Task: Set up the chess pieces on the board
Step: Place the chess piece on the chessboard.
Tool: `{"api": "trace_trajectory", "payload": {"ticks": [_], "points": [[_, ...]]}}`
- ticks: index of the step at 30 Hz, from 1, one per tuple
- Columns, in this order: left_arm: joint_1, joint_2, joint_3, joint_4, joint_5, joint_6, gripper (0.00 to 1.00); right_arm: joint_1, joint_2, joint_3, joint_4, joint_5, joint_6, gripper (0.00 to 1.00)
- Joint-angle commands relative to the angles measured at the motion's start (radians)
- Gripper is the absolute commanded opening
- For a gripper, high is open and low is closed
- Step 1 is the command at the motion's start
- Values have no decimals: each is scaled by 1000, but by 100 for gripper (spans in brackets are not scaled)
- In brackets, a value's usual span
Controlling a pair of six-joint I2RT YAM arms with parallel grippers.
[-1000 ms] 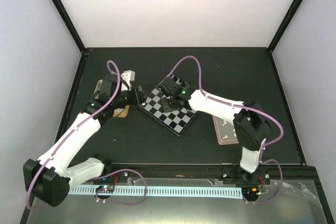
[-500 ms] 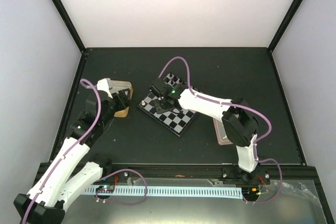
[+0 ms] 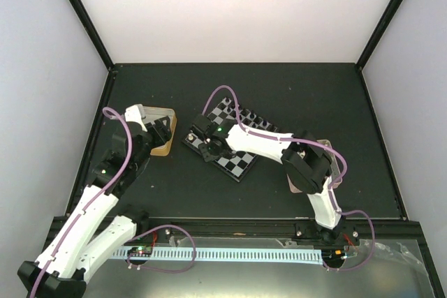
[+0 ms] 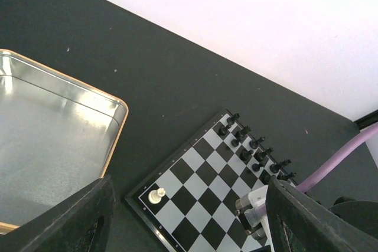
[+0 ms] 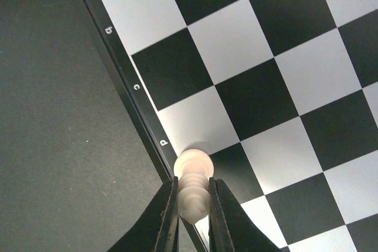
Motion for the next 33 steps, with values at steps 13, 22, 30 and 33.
{"api": "trace_trajectory", "payload": {"ticks": [13,22,30,33], "points": [[9,-3,-4,15,-10,-8,73,4,14,-11,-50,54,19,14],[9,2,-4,12,-8,-6,73,4,16,-2,-83,122,42,14],[9,3,-4,13,-3,-6,73,4,3,-7,-69,48,30,15],[9,3,-5,13,-3,-5,73,4,-7,-11,-77,41,27,15]]}}
